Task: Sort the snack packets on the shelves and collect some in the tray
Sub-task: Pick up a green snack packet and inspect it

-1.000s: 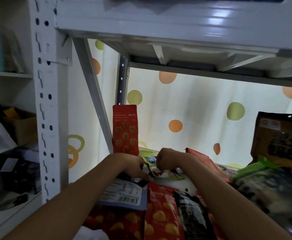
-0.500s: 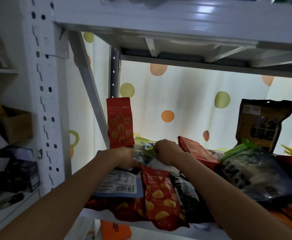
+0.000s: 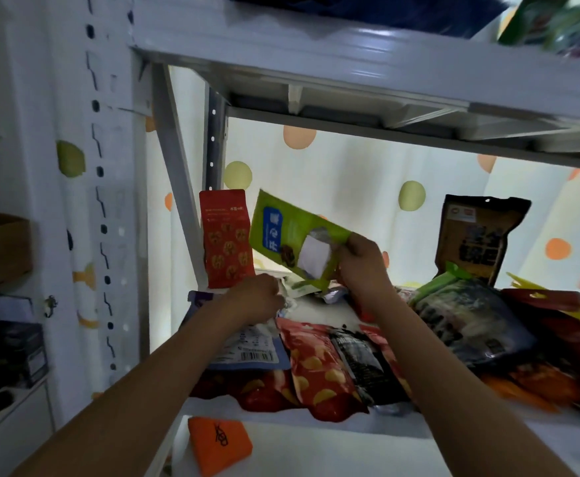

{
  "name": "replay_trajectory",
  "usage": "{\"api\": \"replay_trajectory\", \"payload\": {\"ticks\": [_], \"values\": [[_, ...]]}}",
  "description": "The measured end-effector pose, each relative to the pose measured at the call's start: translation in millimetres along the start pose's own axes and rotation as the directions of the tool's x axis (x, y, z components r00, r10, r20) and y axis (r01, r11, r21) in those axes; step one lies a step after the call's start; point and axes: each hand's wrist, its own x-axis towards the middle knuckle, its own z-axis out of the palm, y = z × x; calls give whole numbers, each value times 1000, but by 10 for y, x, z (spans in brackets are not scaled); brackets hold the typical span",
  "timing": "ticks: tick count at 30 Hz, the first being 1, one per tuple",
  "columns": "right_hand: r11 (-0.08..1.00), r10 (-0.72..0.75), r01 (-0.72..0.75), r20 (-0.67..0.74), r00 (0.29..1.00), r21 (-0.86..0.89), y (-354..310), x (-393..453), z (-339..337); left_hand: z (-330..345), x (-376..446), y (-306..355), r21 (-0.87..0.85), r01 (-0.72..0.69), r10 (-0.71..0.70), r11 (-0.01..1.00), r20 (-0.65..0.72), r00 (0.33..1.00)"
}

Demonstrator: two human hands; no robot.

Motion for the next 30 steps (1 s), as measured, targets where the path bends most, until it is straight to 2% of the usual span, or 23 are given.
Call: {"api": "replay_trajectory", "payload": {"ticks": [3, 5, 7, 9, 12, 15, 19, 22, 26, 30], "values": [[958, 61, -46, -45, 997, 284, -218, -261, -129, -67, -166, 184, -204, -28, 5, 979, -115, 993], [911, 75, -46, -55, 996, 411, -337, -418, -206, -123, -291, 301, -355, -58, 17, 933, -116, 993], [830, 126, -73, -59, 990, 552, -415, -590, -256, -129, -446, 397, -577, -65, 13, 814, -93, 996], [753, 182, -111, -44, 982, 648, -468, -804, -282, -71, -647, 527, -725, -117, 44, 679, -118, 992], [659, 159, -104, -3, 987, 745, -512, -1243, -387, 142, -932, 805, -800, -299, 92, 520, -295, 951], [598, 207, -143, 20, 978, 789, -518, -1735, -562, 389, -1272, 1116, -803, -416, 21, 426, -451, 892], [580, 297, -210, 36, 954, 787, -443, -2467, -868, 761, -1747, 1493, -875, -442, -111, 197, -467, 877], [591, 366, -238, 7, 930, 771, -328, -3039, -1162, 1127, -2109, 1745, -884, -428, -135, 189, -455, 880], [630, 464, -251, -96, 881, 735, -135, -3700, -1550, 1621, -2617, 1949, -930, -322, -165, 175, -350, 922], [673, 504, -260, -172, 846, 692, 34, -4300, -1906, 2145, -3091, 2031, -954, -186, -162, 234, -227, 960]]}}
